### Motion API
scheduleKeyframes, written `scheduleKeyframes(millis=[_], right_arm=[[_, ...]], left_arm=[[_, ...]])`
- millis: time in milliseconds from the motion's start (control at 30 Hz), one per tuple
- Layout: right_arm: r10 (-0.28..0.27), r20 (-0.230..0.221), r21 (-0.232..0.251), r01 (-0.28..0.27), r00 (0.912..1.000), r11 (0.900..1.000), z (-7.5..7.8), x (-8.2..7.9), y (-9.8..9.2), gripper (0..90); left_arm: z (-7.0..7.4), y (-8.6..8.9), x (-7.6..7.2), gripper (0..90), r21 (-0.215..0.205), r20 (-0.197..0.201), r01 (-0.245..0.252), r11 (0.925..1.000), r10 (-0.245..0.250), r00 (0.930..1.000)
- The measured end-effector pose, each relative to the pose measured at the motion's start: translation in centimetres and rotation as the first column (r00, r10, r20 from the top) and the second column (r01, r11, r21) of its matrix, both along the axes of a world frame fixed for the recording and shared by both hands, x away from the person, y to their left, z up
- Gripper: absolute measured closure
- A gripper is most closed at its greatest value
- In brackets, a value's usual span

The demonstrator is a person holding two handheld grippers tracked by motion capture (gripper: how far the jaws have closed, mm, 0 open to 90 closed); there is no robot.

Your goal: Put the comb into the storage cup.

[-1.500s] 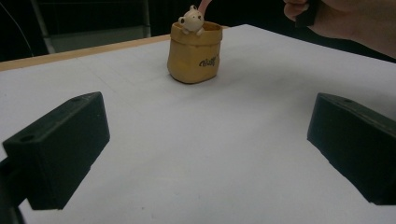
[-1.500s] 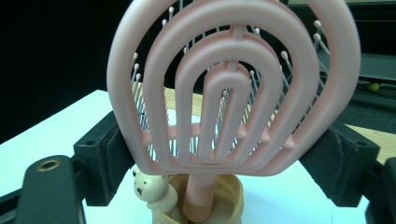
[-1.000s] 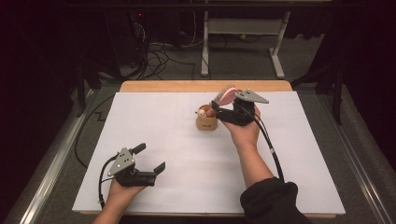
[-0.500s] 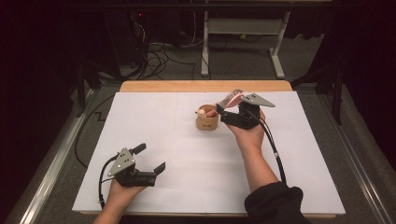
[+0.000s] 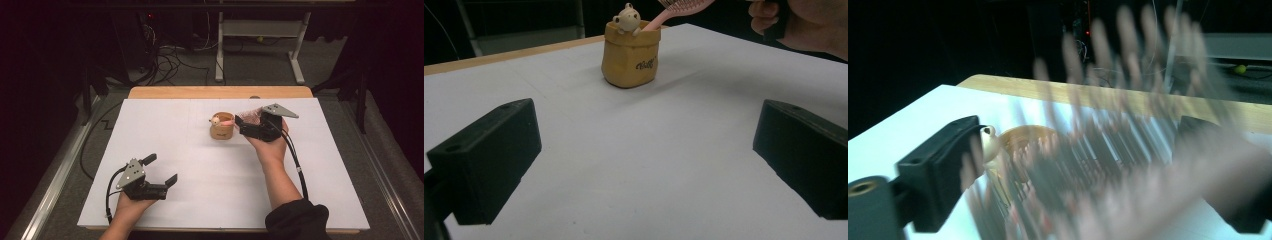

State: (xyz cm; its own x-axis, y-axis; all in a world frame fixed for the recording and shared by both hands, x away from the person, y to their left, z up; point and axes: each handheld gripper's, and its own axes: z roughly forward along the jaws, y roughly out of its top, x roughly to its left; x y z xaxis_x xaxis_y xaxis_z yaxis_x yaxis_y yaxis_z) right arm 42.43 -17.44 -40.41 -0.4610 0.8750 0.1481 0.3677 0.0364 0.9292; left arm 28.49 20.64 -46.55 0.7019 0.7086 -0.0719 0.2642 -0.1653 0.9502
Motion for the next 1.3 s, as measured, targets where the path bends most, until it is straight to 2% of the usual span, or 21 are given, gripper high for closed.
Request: scheduleKeyframes(millis=[100, 367, 900, 1133, 1300], right_arm=[[-0.002, -0.001, -0.009, 0.002, 1.0, 1.0, 0.1, -0.2, -0.3, 0.7], [0.014, 0.019, -0.041, -0.013, 0.9997, 0.999, 0.5, -1.2, -0.9, 0.5], [0.044, 0.037, -0.07, -0.041, 0.9984, 0.997, 1.0, -3.7, -2.0, 0.5], [0.057, 0.024, -0.096, -0.055, 0.9981, 0.994, 0.1, -4.5, -2.4, 0.5], [0.06, 0.009, -0.107, -0.059, 0.9982, 0.993, -1.1, -5.1, -2.8, 0.5]], left_arm=[[0.0, 0.0, 0.0, 0.0, 0.0, -0.003, -0.001, 1.0, 0.001, 1.0], [0.0, 0.1, 0.1, 0.0, -0.001, -0.003, -0.002, 1.0, 0.002, 1.0], [0.0, 0.4, 0.2, 0.0, -0.002, -0.005, -0.019, 0.9998, 0.019, 0.9998], [-0.1, 0.7, 0.4, 0.0, 0.003, -0.009, -0.027, 0.9996, 0.027, 0.9996], [-0.2, 1.0, 0.4, 0.0, 0.004, -0.019, -0.03, 0.9995, 0.03, 0.9994]])
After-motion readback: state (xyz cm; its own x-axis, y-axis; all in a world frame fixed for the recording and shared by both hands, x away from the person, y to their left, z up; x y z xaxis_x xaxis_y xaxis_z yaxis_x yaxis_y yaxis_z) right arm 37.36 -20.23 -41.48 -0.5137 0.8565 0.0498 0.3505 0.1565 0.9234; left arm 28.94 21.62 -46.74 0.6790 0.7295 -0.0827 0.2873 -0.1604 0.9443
